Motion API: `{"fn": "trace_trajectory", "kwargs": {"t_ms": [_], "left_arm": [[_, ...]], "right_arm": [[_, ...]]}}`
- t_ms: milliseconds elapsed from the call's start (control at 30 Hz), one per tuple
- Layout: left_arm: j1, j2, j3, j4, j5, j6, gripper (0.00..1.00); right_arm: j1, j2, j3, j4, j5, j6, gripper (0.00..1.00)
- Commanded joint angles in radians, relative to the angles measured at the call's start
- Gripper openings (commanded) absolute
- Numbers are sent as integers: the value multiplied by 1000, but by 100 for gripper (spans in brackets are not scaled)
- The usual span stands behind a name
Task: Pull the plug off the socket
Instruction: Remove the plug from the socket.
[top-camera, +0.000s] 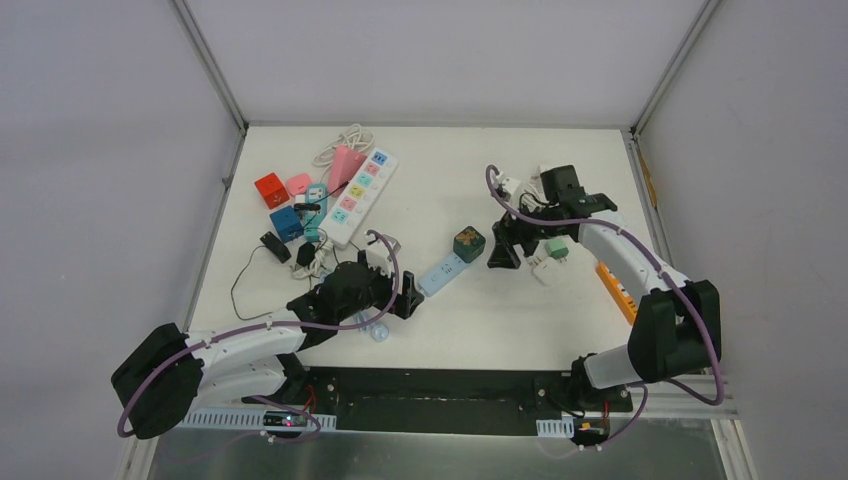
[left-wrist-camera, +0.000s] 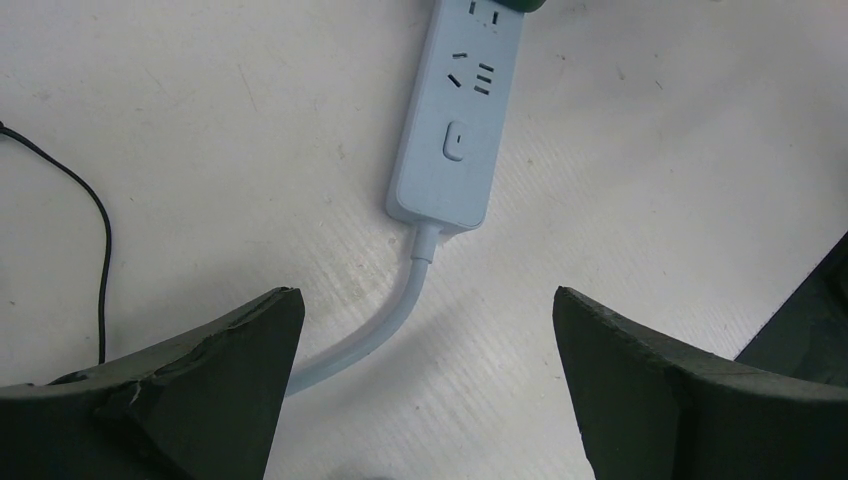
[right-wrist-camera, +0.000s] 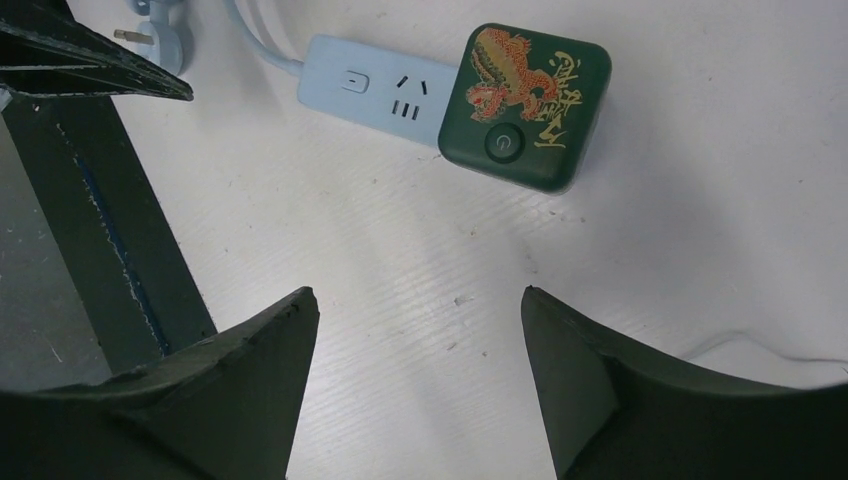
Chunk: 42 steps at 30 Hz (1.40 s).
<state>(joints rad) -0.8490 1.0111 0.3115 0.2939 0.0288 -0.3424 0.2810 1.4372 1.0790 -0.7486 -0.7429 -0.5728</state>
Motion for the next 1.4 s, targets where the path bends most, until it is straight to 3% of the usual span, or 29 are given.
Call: {"fn": "trace_trajectory", "kwargs": {"t_ms": [0, 267, 533, 1033, 1100, 1200, 1367], "left_arm": [[10, -35, -11, 53, 14, 34, 99], [10, -103, -52, 85, 21, 111, 99], [11, -66, -83, 180, 64, 184, 99], [10, 49, -50, 251, 102, 237, 99], [11, 85, -33, 255, 111, 255, 99], [11, 146, 14, 238, 110, 291, 99], [-1, 267, 100, 229, 99, 359, 99]], "right_arm": [[47, 5, 56, 54, 107, 117, 77], [155, 45, 88, 97, 294, 240, 77], [255, 137, 158, 157, 561, 313, 80], [308, 325, 272, 117, 600, 340, 79], [310, 331, 269, 117, 604, 339, 75], [310, 333, 264, 117, 612, 334, 57], [310, 330, 253, 120, 605, 321, 37]]}}
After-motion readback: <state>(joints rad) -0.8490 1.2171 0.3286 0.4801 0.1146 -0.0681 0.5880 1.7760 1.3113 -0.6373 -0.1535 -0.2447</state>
